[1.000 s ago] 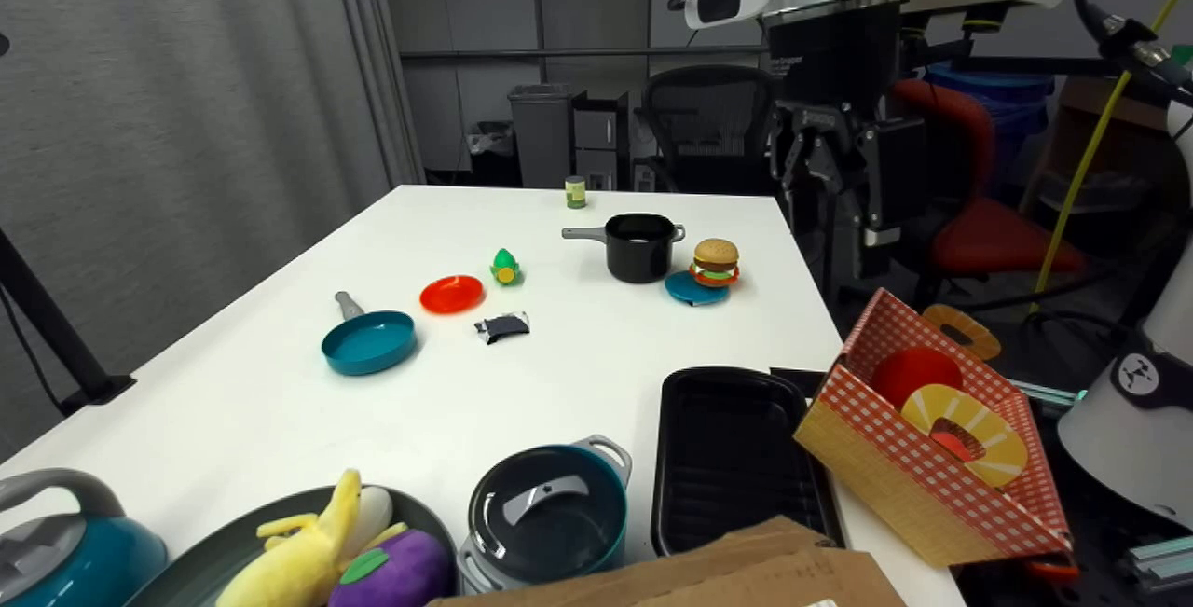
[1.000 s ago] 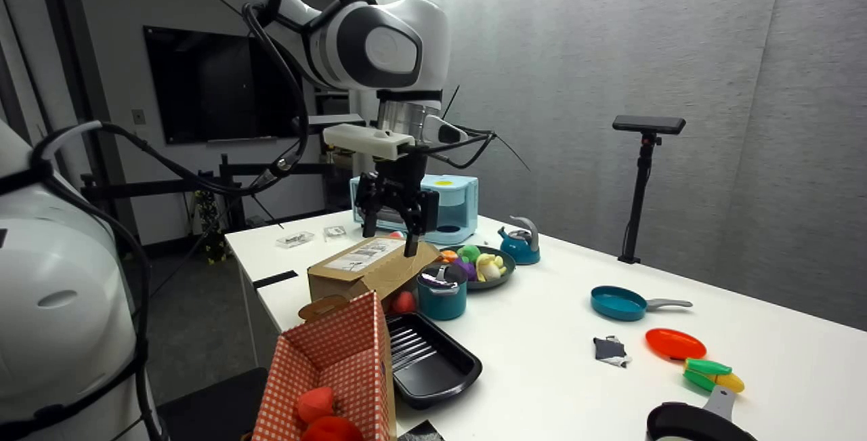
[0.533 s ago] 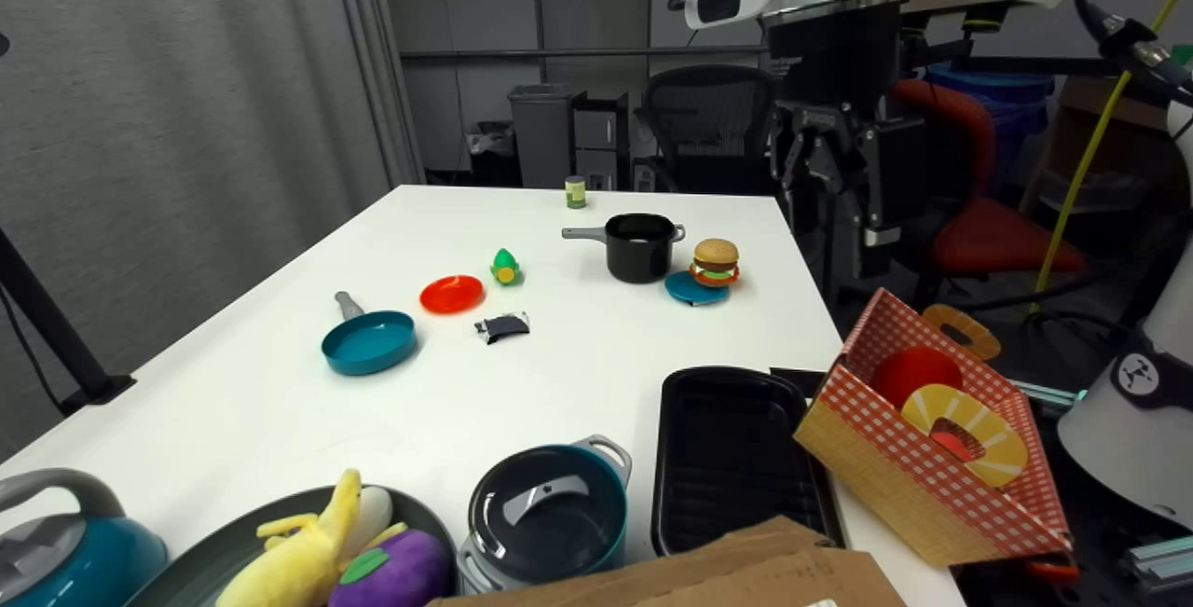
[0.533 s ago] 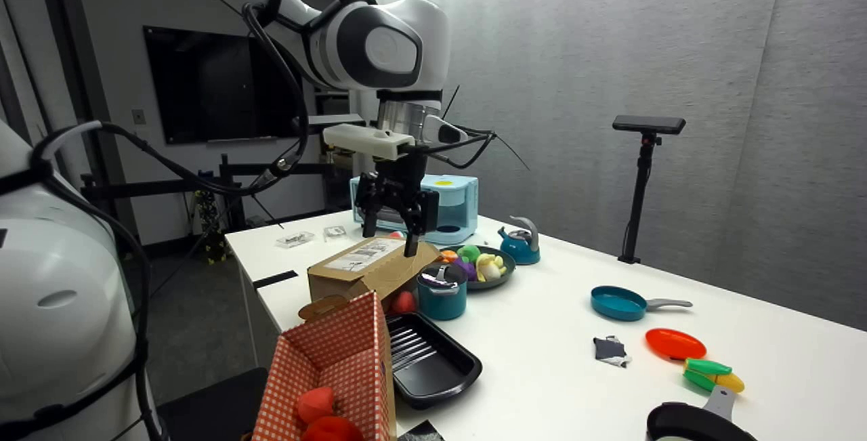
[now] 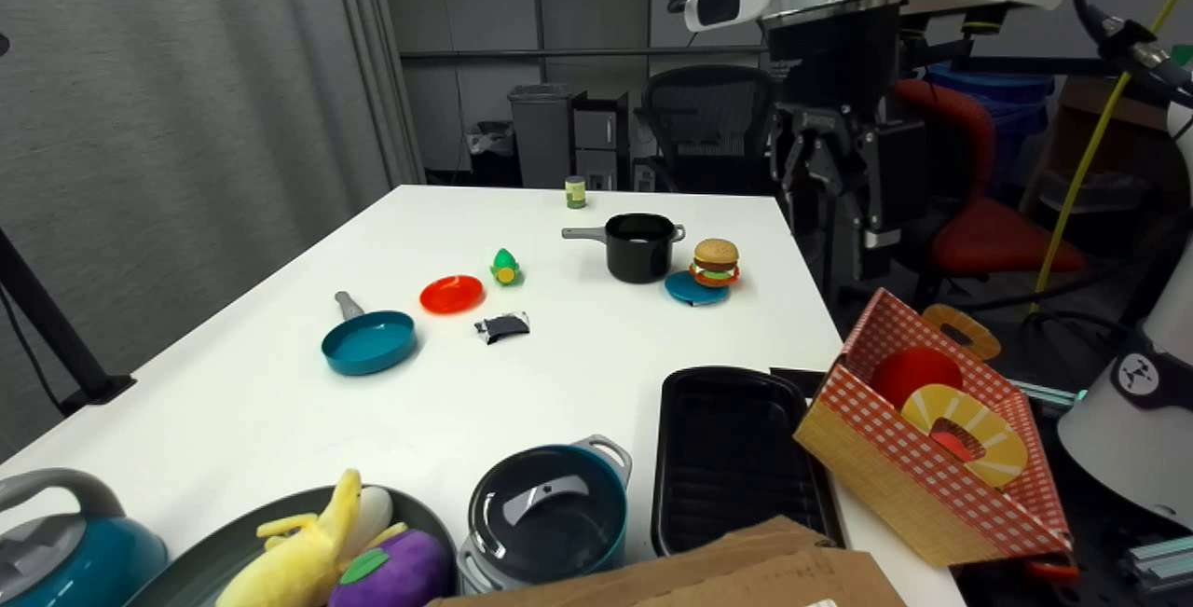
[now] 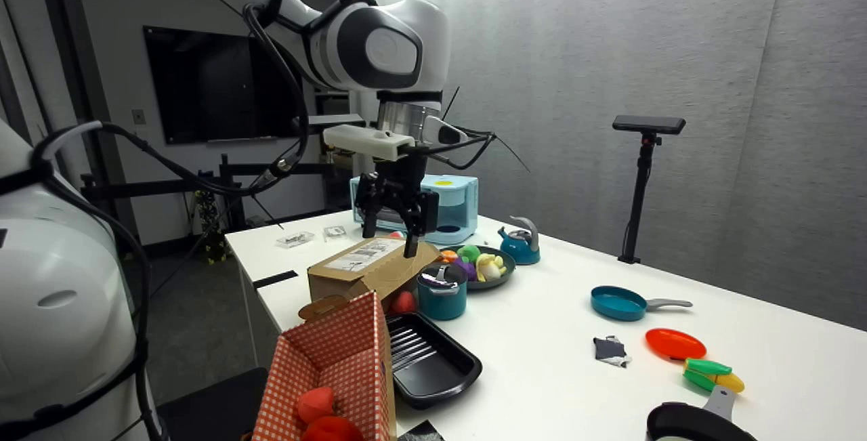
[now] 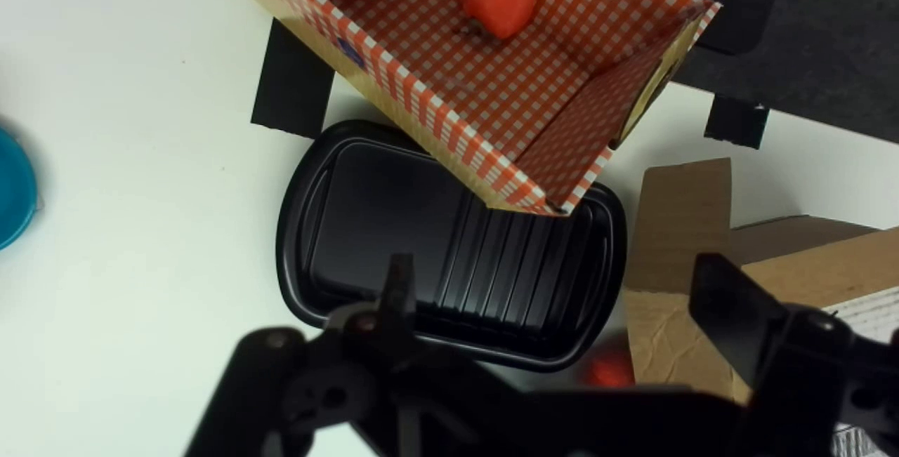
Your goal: Take the lid from the blue pot and place it on the table
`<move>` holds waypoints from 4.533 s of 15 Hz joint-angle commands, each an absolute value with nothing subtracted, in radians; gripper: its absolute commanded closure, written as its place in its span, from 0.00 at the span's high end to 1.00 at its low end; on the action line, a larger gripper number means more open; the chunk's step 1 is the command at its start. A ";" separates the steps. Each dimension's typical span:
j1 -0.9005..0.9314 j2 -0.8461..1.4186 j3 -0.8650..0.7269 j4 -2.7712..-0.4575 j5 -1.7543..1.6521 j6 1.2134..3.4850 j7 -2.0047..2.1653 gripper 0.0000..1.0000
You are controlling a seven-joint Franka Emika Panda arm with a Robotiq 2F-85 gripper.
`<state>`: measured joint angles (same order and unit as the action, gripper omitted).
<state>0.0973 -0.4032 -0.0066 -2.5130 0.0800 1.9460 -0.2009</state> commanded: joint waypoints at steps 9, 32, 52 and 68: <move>0.090 -0.275 0.013 -2.449 0.004 1.932 -0.214 1.00; 0.105 0.261 0.109 -1.995 -0.164 1.891 -0.257 1.00; 0.189 0.552 0.139 -1.738 -0.211 1.842 -0.260 1.00; 0.225 0.503 0.136 -1.736 -0.274 1.822 -0.245 1.00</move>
